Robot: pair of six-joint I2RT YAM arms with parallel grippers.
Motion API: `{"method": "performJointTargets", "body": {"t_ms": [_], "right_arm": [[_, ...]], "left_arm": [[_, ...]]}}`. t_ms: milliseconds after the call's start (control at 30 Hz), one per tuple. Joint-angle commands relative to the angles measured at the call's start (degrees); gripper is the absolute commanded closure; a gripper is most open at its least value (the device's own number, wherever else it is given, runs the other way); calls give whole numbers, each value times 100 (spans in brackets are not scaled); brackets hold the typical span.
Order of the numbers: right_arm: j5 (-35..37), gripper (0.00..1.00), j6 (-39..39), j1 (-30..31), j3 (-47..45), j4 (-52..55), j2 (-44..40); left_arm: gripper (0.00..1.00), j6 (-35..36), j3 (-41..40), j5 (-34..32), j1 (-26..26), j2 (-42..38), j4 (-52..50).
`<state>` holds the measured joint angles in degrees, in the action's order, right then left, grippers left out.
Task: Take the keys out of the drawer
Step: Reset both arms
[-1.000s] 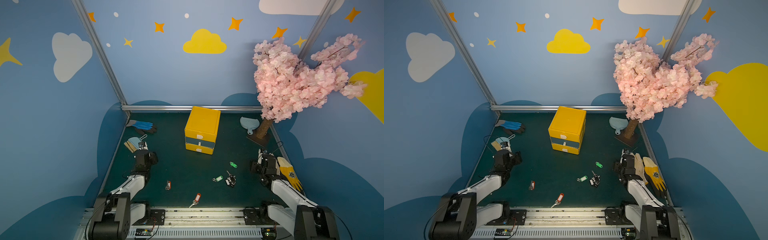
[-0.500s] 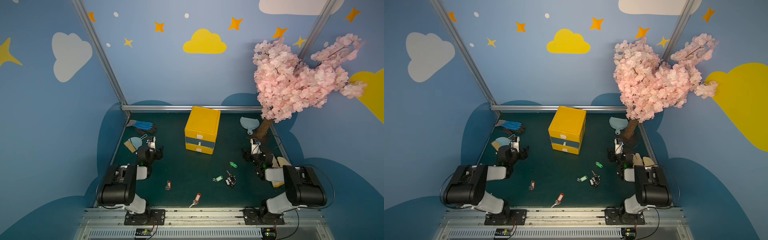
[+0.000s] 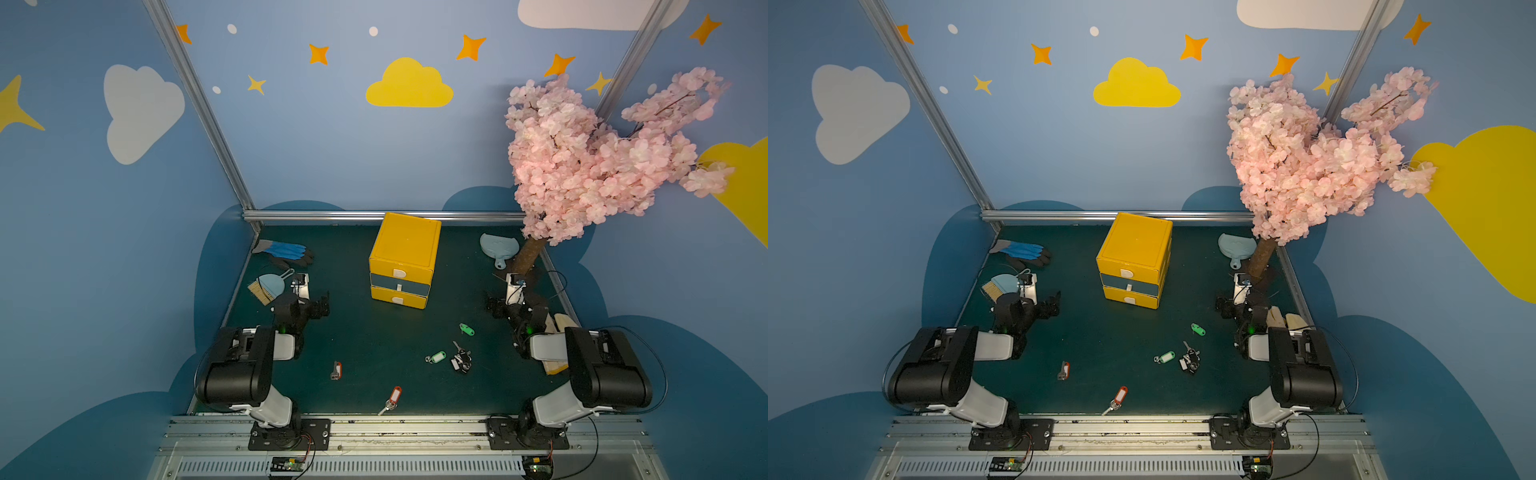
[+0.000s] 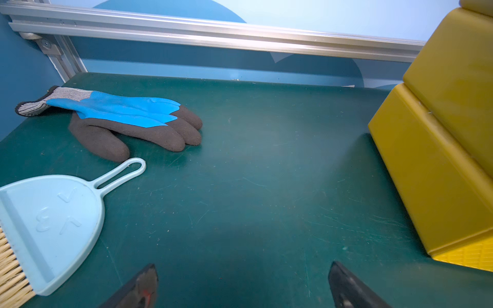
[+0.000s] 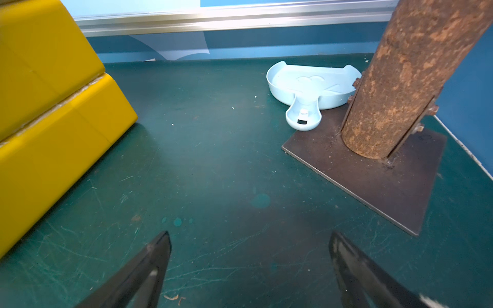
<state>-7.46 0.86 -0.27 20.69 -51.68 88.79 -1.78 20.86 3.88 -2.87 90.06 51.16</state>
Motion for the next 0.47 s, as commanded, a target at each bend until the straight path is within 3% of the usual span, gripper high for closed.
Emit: {"method": "performJointTargets", "body": {"t_ms": [0,433], "right_arm": [[96,6,-50,5,45,-221,34],[87,6,-51,9,41,-221,36]], "left_arm": [[0,44,58,-63,15,-27,123],[0,203,49,37,50,-27,143]]}}
